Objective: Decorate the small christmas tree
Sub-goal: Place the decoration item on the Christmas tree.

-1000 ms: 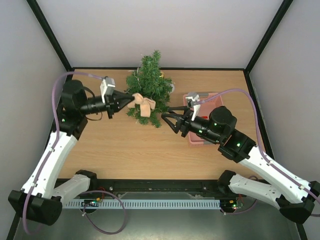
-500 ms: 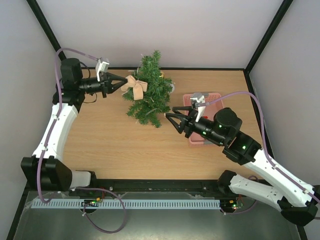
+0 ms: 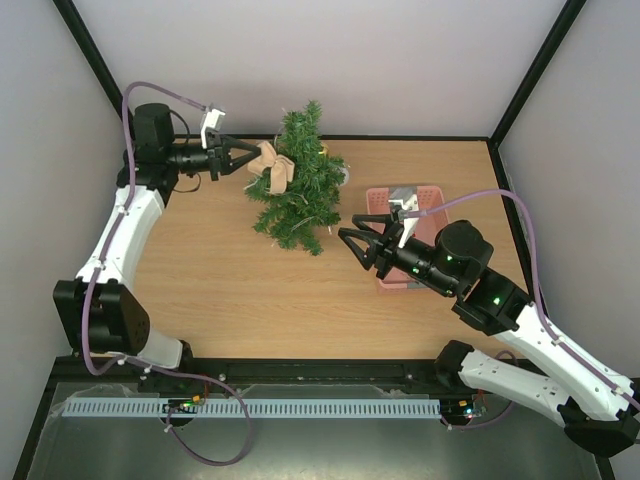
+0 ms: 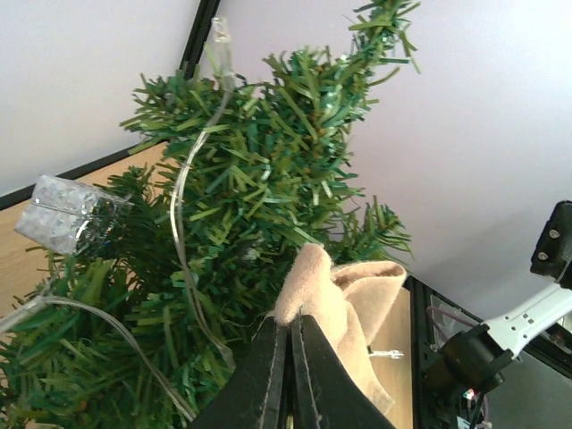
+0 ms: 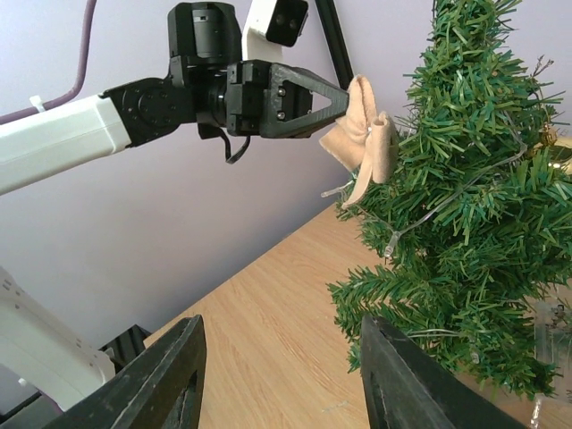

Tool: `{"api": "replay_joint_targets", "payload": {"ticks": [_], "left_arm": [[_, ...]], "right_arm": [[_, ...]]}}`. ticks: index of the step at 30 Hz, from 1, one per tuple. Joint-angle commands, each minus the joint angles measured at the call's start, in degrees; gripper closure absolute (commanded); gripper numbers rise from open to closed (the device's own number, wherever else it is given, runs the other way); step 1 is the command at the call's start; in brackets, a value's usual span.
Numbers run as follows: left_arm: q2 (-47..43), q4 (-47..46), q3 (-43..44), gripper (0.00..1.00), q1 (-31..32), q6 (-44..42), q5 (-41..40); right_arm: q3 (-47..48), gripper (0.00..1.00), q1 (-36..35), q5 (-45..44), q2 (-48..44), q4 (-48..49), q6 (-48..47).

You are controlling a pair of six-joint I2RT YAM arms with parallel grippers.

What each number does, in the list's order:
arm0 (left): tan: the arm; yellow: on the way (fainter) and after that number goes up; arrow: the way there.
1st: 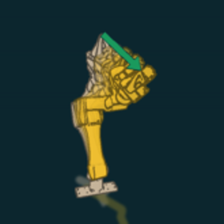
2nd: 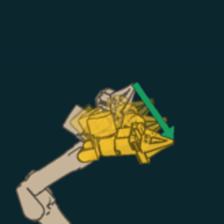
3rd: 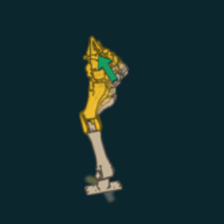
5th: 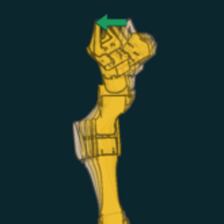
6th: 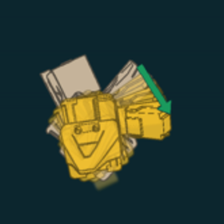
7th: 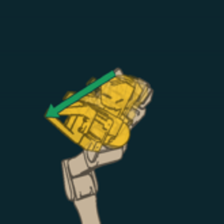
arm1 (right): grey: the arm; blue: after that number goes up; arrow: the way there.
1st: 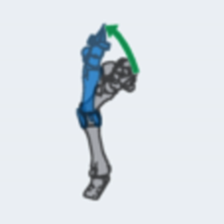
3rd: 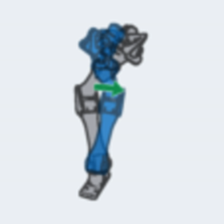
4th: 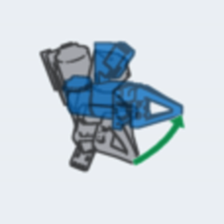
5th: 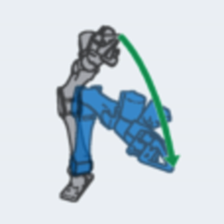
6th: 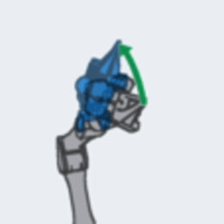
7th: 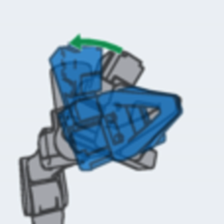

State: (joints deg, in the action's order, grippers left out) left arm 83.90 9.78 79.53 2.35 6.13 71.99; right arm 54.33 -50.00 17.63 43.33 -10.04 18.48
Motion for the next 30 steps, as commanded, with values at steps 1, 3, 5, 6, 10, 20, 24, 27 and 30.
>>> {"api": "replay_joint_targets", "payload": {"ticks": [1,3,5,6,10,20,24,27,30], "left_arm": [[2.12,0.36,3.33,0.98,0.35,-0.05,1.22],[2.86,0.53,3.87,0.98,0.53,-0.07,0.95],[4.25,1.28,4.8,0.98,0.7,-0.07,0.92],[4.93,1.91,5.45,0.98,0.79,-0.3,0.97],[6.62,7.02,7.97,0.98,1.2,-3.74,-0.62],[10.0,16.49,12.09,0.98,2.16,-10.17,-4.43],[9.99,16.76,12.23,0.98,2.65,-10.84,-4.92],[9.8,16.93,12.46,0.98,2.83,-11.22,-5.68],[9.79,16.92,12.86,0.98,2.99,-11.15,-6.26]], "right_arm": [[0.49,0.54,-0.35,-0.75,-0.31,-0.93,-1.16],[0.16,0.54,-0.28,-0.74,-0.27,-0.82,-1.07],[-0.21,0.54,-0.3,-0.81,-0.26,-0.62,-0.86],[-0.4,0.54,-0.34,-0.84,-0.31,-0.52,-0.71],[-1.08,0.54,-0.33,-1.31,-0.82,-0.5,-0.38],[-1.68,0.54,-0.35,-2.33,-1.86,-0.95,-0.35],[-1.9,0.54,-0.29,-2.27,-1.68,-0.77,-0.36],[-2.01,0.54,-0.35,-2.33,-1.63,-0.91,-0.28],[-2.22,0.54,-0.34,-2.48,-1.91,-0.87,-0.29]]}}
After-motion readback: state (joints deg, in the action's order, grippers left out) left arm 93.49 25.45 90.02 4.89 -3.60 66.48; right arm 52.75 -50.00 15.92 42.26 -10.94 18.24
